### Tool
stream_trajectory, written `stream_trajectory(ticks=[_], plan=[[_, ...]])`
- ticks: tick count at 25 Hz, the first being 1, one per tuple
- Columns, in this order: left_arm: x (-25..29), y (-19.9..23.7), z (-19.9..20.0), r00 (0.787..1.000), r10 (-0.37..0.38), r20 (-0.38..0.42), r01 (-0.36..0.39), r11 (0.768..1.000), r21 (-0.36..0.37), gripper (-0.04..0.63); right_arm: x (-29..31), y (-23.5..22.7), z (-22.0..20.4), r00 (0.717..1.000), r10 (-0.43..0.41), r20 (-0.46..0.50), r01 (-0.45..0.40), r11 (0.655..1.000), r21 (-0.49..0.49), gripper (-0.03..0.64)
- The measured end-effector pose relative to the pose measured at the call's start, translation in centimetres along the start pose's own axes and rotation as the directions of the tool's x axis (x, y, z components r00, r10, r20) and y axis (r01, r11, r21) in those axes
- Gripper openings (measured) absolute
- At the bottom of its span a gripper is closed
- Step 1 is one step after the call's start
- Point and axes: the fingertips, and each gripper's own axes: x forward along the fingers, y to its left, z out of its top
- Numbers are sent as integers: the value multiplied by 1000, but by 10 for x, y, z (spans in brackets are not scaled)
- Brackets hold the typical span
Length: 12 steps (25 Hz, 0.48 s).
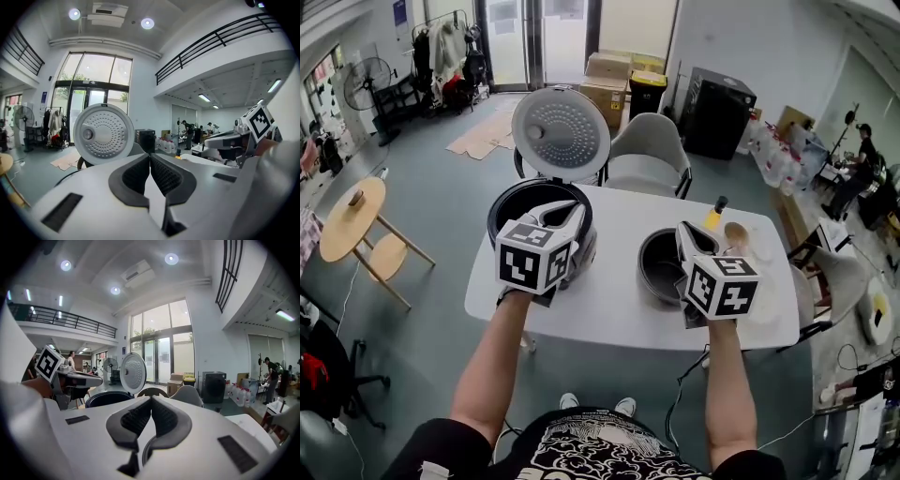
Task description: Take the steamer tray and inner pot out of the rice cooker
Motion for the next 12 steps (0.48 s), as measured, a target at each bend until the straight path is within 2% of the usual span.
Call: stream_trajectory(ticks=[4, 8, 12], plan=[[-2, -2, 4, 999, 12, 31, -12, 1000, -14, 15, -6, -3, 0, 1000, 13, 20, -13, 1000, 2, 14], [2, -13, 3, 1000, -3, 26, 3, 1000, 13, 15, -11, -11, 0, 1000, 4, 31, -5, 1000, 8, 14], [5, -16, 0, 1000, 5, 13, -5, 1000, 9, 14, -15, -16, 5, 999, -5, 51, 4, 1000, 9, 14]])
